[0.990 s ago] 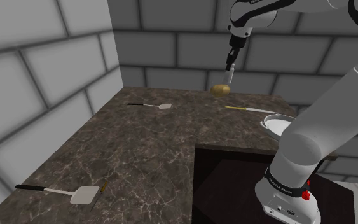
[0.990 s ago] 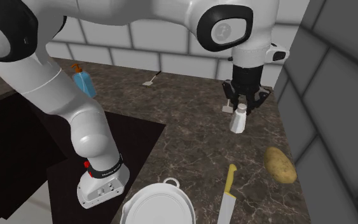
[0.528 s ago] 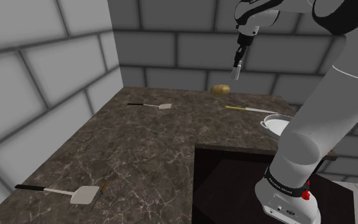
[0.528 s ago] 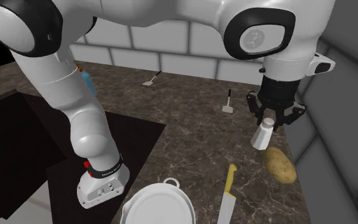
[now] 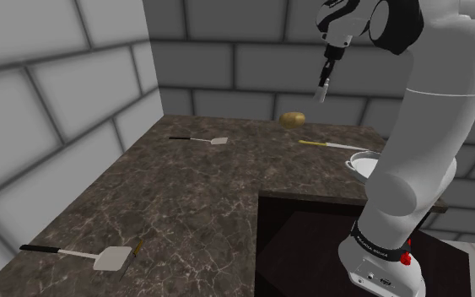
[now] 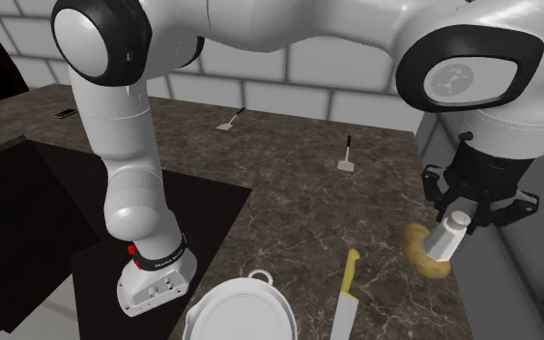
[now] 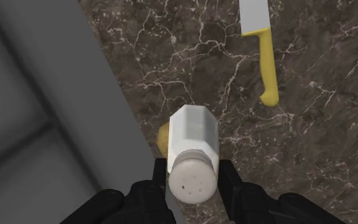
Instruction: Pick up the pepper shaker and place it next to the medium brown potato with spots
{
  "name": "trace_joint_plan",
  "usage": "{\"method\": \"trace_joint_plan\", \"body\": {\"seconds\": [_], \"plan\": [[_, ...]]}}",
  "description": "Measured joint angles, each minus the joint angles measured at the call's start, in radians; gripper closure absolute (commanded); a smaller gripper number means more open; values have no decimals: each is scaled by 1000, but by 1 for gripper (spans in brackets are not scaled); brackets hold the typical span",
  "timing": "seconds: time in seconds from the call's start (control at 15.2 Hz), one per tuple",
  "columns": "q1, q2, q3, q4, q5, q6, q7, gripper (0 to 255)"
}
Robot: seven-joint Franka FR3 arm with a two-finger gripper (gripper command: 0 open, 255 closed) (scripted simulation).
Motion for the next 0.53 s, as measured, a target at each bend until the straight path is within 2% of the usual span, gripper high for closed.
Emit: {"method": "trace_joint_plan", "body": {"seconds": [0.53], "plan": [[-2, 19, 4, -84, 21, 96, -23, 255]]}}
